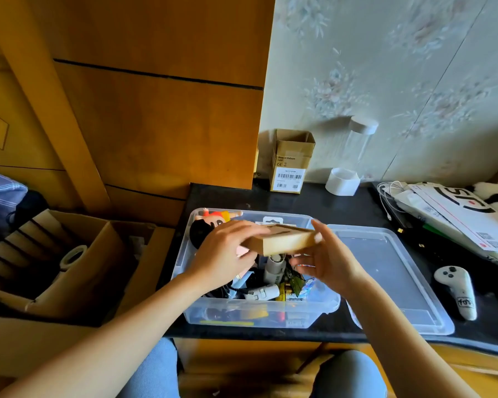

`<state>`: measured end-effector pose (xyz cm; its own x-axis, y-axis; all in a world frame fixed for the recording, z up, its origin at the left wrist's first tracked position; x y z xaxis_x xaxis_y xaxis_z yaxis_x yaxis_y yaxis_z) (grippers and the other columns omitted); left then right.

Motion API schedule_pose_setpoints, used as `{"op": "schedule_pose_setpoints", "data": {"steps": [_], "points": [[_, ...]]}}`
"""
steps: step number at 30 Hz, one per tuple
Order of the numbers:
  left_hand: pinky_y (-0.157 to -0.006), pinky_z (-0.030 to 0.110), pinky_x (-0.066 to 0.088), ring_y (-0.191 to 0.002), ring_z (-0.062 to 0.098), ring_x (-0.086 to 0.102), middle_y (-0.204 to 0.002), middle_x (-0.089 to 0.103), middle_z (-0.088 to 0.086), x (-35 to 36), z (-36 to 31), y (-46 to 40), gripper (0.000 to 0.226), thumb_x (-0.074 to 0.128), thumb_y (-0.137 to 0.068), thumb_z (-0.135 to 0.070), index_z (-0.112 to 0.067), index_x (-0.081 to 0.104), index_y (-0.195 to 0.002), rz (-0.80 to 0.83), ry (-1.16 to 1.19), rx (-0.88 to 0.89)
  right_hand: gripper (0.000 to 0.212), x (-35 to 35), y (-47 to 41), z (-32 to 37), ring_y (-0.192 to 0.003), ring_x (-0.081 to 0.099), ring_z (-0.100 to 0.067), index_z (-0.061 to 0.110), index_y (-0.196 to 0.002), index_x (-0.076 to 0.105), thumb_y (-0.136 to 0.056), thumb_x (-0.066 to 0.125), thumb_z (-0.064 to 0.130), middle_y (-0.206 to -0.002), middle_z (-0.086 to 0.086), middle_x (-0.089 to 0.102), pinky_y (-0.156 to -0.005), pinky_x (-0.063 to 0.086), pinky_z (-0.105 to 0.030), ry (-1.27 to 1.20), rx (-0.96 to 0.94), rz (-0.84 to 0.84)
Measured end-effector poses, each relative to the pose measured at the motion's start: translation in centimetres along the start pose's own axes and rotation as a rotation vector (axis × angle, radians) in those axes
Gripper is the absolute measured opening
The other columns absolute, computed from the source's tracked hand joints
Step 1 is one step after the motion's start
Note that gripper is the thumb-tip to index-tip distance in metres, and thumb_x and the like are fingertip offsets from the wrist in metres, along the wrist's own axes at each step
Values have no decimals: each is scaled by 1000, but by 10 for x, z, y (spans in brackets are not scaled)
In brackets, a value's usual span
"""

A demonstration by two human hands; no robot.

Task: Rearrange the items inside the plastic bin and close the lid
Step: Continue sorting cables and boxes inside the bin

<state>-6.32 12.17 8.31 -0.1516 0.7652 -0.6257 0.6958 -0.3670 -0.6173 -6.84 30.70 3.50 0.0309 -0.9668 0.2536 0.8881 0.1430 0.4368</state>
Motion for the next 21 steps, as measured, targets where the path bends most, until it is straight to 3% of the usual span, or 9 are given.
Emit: {"op": "schedule_pose_setpoints", "data": {"steps": [2,4,6,8,10,15,17,21], "points": [[-78,10,47,-93,1,61,-100,69,-12,-2,9,1,26,71,-81,-16,-22,68,-106,-71,203,-207,64,-3,4,9,-89,70,-19,19,-111,61,-76,47,71,-103,-7,70,-63,56,-28,250,-76,56],[-74,14,50,-89,0,63,-96,70,-14,3,19,2,17,70,-84,-23,-27,66,-101,-89,395,-391,56,-3,8,15,-101,62,-5,37,-113,56,-67,53,70,-122,4,60,-72,55,-23,528,-167,92],[-75,16,51,-91,0,64,-95,70,-13,11,26,6,14,68,-85,-21,-29,65,-97,-81,565,-512,43,2,9,18,-105,60,-4,37,-117,53,-76,60,50,-127,6,56,-81,54,-23,700,-263,159],[-76,15,50,-94,3,65,-96,71,-10,20,29,10,14,68,-85,-18,-25,66,-97,-72,723,-592,38,3,6,20,-108,62,-16,23,-120,54,-84,65,25,-121,-1,62,-91,53,-36,730,-356,152],[-77,16,51,-97,8,66,-100,72,-5,29,31,13,19,69,-83,-15,-19,66,-102,-21,838,-648,33,3,8,25,-104,65,-20,16,-116,55,-85,64,8,-111,-5,66,-88,55,-37,666,-452,117],[-80,19,46,-91,12,62,-91,67,1,36,43,23,22,77,-76,-14,-20,66,-95,146,707,-724,19,0,19,29,-92,67,-17,17,-105,58,-87,64,12,-99,0,68,-80,57,-34,801,-601,84],[-76,16,47,-88,6,62,-88,66,-7,38,42,26,23,78,-75,-18,-24,65,-93,214,678,-695,17,-2,21,28,-89,67,-19,21,-104,57,-88,63,16,-95,1,66,-77,57,-35,805,-602,87],[-85,26,53,-93,13,65,-97,68,-1,44,34,26,28,77,-77,-23,-28,62,-100,414,540,-615,17,-4,17,24,-85,66,-13,26,-103,56,-88,63,21,-92,2,66,-74,55,-27,901,-510,142]]}}
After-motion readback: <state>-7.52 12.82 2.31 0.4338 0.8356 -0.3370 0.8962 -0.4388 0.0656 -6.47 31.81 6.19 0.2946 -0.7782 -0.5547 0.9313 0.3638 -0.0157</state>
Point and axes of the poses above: each hand's wrist, its own y-axis away from the middle knuckle, its own x-axis out of the palm, z = x × y, the point moved 7 cm from there along -y, towards the middle knuckle
